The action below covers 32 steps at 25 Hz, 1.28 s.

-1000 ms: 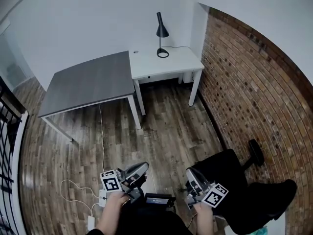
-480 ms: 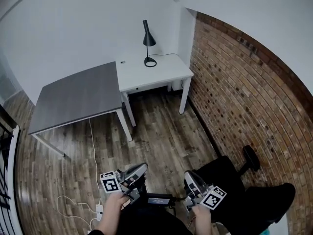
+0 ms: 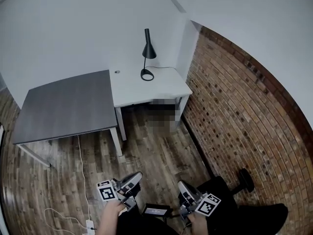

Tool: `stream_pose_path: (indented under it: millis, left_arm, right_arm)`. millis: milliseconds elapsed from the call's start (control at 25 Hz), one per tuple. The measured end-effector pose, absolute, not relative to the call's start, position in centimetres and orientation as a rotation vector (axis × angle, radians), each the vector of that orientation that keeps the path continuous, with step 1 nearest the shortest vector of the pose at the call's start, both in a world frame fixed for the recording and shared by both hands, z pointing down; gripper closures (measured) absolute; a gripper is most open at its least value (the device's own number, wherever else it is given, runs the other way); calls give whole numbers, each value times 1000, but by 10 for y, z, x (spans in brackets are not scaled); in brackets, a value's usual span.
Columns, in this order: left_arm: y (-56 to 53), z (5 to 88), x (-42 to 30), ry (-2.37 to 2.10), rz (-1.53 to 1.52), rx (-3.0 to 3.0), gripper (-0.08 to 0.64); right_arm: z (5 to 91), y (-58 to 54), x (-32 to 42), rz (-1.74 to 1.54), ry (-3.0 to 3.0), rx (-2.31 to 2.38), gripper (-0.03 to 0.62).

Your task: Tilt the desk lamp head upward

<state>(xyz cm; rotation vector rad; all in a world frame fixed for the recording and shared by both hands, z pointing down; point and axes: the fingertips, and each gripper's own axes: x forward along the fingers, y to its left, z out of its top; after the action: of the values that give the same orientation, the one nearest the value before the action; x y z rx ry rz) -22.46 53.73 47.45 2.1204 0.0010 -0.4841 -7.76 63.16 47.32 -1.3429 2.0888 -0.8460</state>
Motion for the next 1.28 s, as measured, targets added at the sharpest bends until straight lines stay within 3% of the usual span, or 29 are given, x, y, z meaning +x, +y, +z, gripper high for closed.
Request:
stream_pose_path:
  millis: [600, 1040, 1280]
  left_arm:
    - [424, 478, -249, 45, -506, 2086, 545]
    - [359, 480, -221, -47, -477, 2124, 545]
    - [305, 469, -169, -78, -452, 2163, 545]
  right_arm:
    - [461, 509, -109, -830, 2123, -1398, 578]
    - [480, 438, -54, -855, 2069, -1336, 578]
    - [475, 370, -5, -861, 2094, -1258, 578]
